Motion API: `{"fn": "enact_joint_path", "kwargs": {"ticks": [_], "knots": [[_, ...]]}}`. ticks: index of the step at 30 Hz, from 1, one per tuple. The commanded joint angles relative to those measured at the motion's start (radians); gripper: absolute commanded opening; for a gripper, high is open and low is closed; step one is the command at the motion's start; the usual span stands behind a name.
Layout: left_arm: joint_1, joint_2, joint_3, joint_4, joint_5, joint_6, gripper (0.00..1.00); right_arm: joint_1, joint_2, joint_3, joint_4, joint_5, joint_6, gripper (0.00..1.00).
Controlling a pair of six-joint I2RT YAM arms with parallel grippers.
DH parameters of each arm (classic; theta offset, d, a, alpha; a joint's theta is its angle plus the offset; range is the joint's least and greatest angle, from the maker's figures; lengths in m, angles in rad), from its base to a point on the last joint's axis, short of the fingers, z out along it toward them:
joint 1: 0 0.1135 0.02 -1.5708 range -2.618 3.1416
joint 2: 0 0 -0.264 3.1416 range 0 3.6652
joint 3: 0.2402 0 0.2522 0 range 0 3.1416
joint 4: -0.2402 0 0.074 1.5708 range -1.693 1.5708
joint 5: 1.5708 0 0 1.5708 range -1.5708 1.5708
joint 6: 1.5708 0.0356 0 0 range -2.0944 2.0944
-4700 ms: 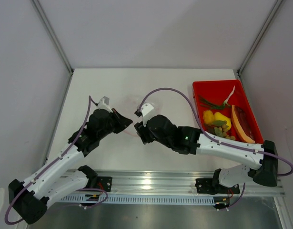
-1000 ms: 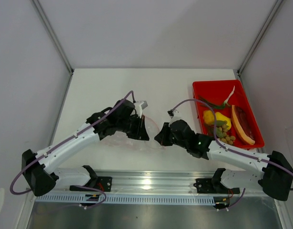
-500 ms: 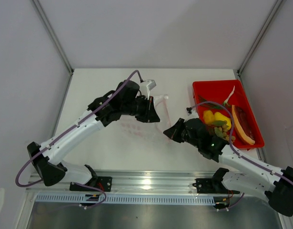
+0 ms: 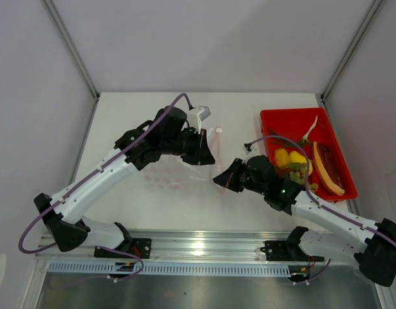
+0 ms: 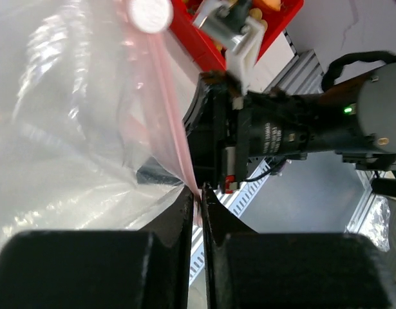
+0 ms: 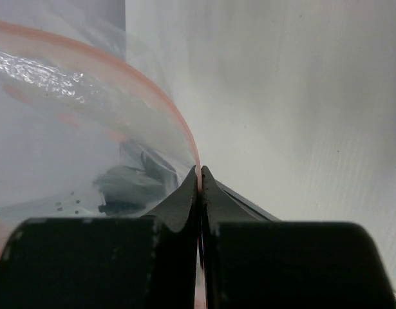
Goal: Place the food in the zip-top bag and seal the zipper
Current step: Open the zipper of the food storage bag at the center of the board.
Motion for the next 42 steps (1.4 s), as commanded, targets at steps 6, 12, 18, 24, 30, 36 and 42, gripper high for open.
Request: {"fn": "enact_joint_path", "kwargs": {"ticks": [6, 12, 18, 24, 30, 36, 42], "knots": [[-0.033, 0.114, -0.107, 0.046, 0.088, 0.023, 0.11, -0.006, -0.114, -0.023, -0.147, 0.137, 0.024, 0.09], [-0.05, 0.194, -0.106, 0.064, 0.091, 0.038, 0.11, -0.006, -0.136, -0.053, -0.187, 0.183, -0.044, 0.19], [-0.05, 0.199, -0.1, 0.067, 0.123, 0.062, 0.1, -0.029, -0.139, -0.023, -0.207, 0.212, -0.227, 0.5], [-0.05, 0.188, -0.106, 0.055, 0.155, 0.084, 0.09, -0.135, -0.091, -0.007, -0.134, 0.062, -0.336, 0.5], [-0.05, 0.179, -0.112, 0.047, 0.151, 0.096, 0.1, -0.174, -0.024, 0.006, -0.04, -0.076, -0.348, 0.41], [-0.05, 0.162, -0.132, 0.063, 0.129, 0.085, 0.1, -0.172, -0.024, -0.03, 0.017, -0.167, -0.305, 0.38], [-0.05, 0.162, -0.133, 0.084, 0.131, 0.075, 0.05, -0.175, -0.058, -0.041, 0.004, -0.13, -0.29, 0.15]]}}
